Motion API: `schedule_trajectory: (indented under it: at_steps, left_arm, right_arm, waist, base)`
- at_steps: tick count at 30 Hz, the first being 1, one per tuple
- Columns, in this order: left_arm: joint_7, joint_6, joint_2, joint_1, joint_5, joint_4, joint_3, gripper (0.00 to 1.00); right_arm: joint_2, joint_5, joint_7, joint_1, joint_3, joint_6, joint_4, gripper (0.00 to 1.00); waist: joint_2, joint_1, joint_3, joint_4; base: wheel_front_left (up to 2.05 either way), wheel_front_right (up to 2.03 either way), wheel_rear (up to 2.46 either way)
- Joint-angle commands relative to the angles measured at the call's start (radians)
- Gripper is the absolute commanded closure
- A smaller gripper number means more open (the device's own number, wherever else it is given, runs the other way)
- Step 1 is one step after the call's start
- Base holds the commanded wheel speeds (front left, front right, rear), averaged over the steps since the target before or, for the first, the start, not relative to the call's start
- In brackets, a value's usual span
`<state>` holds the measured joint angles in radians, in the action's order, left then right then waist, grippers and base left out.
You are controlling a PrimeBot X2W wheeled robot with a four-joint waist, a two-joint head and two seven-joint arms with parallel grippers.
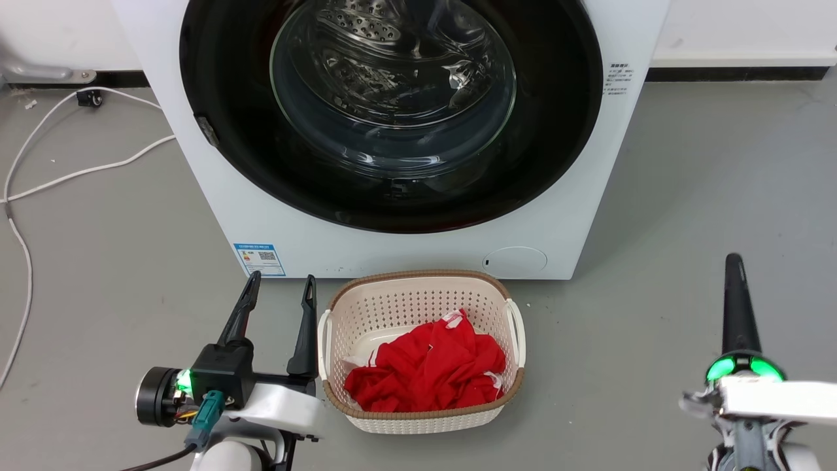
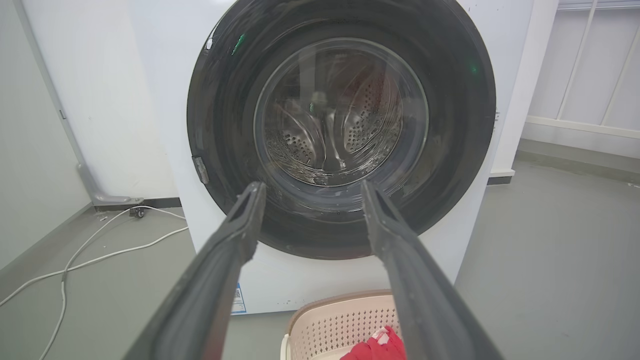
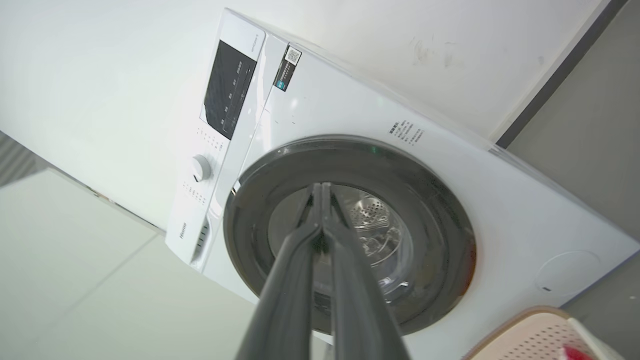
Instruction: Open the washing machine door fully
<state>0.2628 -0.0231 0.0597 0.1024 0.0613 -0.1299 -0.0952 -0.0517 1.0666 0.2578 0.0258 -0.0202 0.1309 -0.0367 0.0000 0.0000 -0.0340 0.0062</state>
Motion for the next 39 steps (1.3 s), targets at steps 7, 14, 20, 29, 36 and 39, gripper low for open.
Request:
schedule_trajectory:
  at_steps: [7,14,20,29,36,39]
  left_arm:
    - [0.003,0.004,-0.003,0.023,-0.001,0.014,0.008,0.00]
    - [0.003,0.002,-0.004,0.052,-0.005,0.037,0.010,0.00]
    - [0.003,0.000,-0.006,0.087,0.002,0.059,0.003,0.00]
    - [0.003,0.007,-0.009,0.134,0.011,0.086,-0.014,0.00]
    - [0.003,0.012,-0.009,0.161,0.018,0.097,-0.026,0.00]
    - [0.003,0.015,-0.010,0.174,0.020,0.105,-0.027,0.00]
  right_arm:
    - [-0.005,0.488,-0.047,0.158,0.047,0.000,0.012,1.00]
    - [-0.081,0.592,-0.120,0.370,0.093,0.000,0.136,1.00]
    - [-0.187,0.601,-0.175,0.588,0.077,0.000,0.295,1.00]
    - [-0.337,0.535,-0.296,0.945,-0.018,0.000,0.547,1.00]
    - [-0.383,0.434,-0.461,1.201,-0.152,0.000,0.773,1.00]
    - [-0.370,0.387,-0.533,1.289,-0.207,0.000,0.876,1.00]
  waist:
    - [0.0000,0.0000,-0.028,-0.005]
    - [0.0000,0.0000,-0.083,0.003]
    - [0.0000,0.0000,-0.145,0.024]
    - [0.0000,0.0000,-0.231,0.055]
    - [0.0000,0.0000,-0.281,0.077]
    - [0.0000,0.0000,-0.300,0.081]
  base:
    - [0.00,0.00,0.00]
    - [0.00,0.00,0.00]
    - [0.00,0.00,0.00]
    - [0.00,0.00,0.00]
    - [0.00,0.00,0.00]
    - [0.00,0.00,0.00]
